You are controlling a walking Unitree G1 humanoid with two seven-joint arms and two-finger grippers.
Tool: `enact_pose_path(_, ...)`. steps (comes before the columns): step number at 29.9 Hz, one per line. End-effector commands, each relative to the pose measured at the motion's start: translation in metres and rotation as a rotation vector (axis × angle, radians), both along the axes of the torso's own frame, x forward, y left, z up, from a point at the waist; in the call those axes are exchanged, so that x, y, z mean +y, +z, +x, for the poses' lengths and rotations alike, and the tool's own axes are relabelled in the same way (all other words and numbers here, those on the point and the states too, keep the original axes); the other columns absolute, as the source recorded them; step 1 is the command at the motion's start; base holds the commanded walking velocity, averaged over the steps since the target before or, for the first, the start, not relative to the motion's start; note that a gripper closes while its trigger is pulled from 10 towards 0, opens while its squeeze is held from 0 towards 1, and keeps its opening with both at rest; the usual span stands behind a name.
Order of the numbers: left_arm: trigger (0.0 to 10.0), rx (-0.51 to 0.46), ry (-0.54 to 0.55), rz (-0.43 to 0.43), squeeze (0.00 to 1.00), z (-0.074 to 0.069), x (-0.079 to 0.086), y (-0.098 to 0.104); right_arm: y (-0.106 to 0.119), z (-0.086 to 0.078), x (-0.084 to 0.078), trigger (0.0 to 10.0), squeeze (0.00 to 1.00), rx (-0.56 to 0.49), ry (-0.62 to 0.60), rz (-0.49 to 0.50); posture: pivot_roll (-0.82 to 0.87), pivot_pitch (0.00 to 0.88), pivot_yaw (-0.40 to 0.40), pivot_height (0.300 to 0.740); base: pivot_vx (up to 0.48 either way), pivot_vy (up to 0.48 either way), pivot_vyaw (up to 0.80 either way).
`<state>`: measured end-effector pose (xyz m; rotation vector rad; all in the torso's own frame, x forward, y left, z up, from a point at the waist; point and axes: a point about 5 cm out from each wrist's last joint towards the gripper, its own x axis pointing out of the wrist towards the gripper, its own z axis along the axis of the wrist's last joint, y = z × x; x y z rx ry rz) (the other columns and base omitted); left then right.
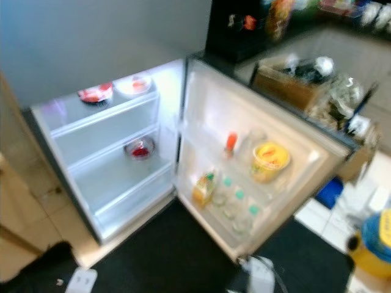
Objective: Restocking fridge
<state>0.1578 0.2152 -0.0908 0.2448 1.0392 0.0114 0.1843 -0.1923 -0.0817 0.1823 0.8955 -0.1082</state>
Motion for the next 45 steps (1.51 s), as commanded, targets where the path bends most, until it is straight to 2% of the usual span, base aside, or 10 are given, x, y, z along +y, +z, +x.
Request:
enact_pose_path(1, 10.0, 0.022, -0.002, 0.008, 0.00, -0.005, 0.003, -0.002, -0.002, -0.008, -0.011, 10.0, 0.00, 0.023, -0.014, -0.025, -0.07, 0.105, -0.013, 0.740, 0.382, 0.000, 0.00)
enact_pose_path(16, 10.0, 0.024, -0.069, -0.035, 0.00, -0.003, -0.004, -0.002, 0.000, -0.004, -0.010, 10.0, 0.00, -0.004, -0.016, -0.013, -0.07, 0.102, -0.011, 0.740, 0.036, -0.175, 0.00)
enact_pose_path(23, 10.0, 0.007, -0.045, -0.047, 0.00, -0.003, -0.005, -0.002, 0.008, 0.012, 0.004, 10.0, 0.00, -0.081, 0.109, 0.025, -0.07, 0.103, -0.011, 0.740, 0.108, -0.157, 0.00)
enact_pose_path(28, 10.0, 0.012, -0.047, -0.050, 0.00, -0.005, -0.005, -0.003, 0.017, 0.026, 0.030, 10.0, 0.00, -0.161, 0.295, 0.170, -0.07, 0.107, -0.013, 0.740, 0.000, 0.000, 0.00)
enact_pose_path(31, 10.0, 0.012, -0.048, -0.052, 0.00, -0.005, -0.006, -0.003, 0.040, 0.046, 0.062, 10.0, 0.00, -0.314, 0.497, 0.458, -0.08, 0.109, -0.013, 0.740, 0.000, 0.000, 0.00)
enact_pose_path(35, 10.0, 0.011, -0.048, -0.055, 0.00, -0.005, -0.007, -0.003, 0.055, 0.056, 0.074, 10.0, 0.00, -0.391, 0.608, 0.578, -0.08, 0.109, -0.016, 0.740, 0.000, 0.000, 0.00)
enact_pose_path(36, 10.0, 0.011, -0.049, -0.058, 0.00, -0.005, -0.008, -0.003, 0.081, 0.069, 0.084, 10.0, 0.00, -0.498, 0.775, 0.719, -0.08, 0.109, -0.016, 0.740, 0.000, 0.000, 0.00)
enact_pose_path(38, 10.0, 0.011, -0.050, -0.060, 0.00, -0.005, -0.009, -0.003, 0.099, 0.077, 0.089, 10.0, 0.00, -0.568, 0.863, 0.772, -0.08, 0.108, -0.017, 0.740, 0.000, 0.000, 0.00)
enact_pose_path(41, 10.0, 0.011, -0.050, -0.062, 0.00, -0.005, -0.009, -0.003, 0.113, 0.087, 0.089, 10.0, 0.00, -0.638, 0.881, 0.748, -0.08, 0.108, -0.017, 0.740, 0.000, 0.000, 0.00)
enact_pose_path(45, 10.0, 0.007, -0.049, -0.065, 0.00, -0.004, -0.010, -0.003, 0.134, 0.113, 0.083, 10.0, 0.00, -0.758, 0.814, 0.571, -0.08, 0.110, -0.021, 0.740, 0.000, 0.000, 0.00)
